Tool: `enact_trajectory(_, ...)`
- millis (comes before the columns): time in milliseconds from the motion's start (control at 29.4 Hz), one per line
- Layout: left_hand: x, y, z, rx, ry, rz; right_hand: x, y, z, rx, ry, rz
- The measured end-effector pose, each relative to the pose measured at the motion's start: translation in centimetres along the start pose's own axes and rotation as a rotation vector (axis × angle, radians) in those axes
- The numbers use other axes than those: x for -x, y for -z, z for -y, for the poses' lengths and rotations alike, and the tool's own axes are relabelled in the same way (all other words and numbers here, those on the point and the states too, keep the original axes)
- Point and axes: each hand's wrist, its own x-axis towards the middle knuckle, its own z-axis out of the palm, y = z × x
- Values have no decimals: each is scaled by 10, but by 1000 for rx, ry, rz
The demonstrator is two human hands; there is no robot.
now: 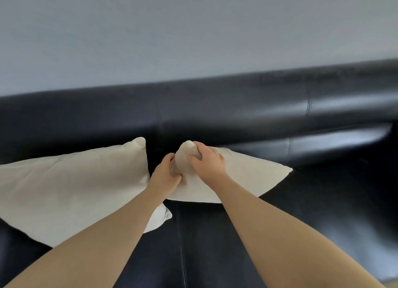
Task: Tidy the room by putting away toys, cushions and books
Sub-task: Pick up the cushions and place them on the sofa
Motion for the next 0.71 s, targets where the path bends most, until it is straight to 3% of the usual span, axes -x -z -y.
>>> enact_trajectory(68,-4,-2,4,81,-29,-47,-4,-4,-5,-48,-9,48)
enact_trajectory(170,-7,2,-6,67,-233,-100,-7,-5,-15,-186,-18,54)
enact_trajectory(238,-13,4,-19,40,-280,-31,-9,-6,-25,-51,-17,32)
enact_trajectory(340,-25,2,-27,-71,-149,40,-10,-14,-49,204,-146,16)
enact_trajectory(442,-31,-4,-9,134,25,28,-11,-22,-64,103,-296,-5)
enact_trajectory(577,-26,-8,35,473,194,86,-20,-35,-66,86,-203,8)
enact_trajectory(713,-34,-14,60,350,338,-84,-18,-48,-76,98,-131,130)
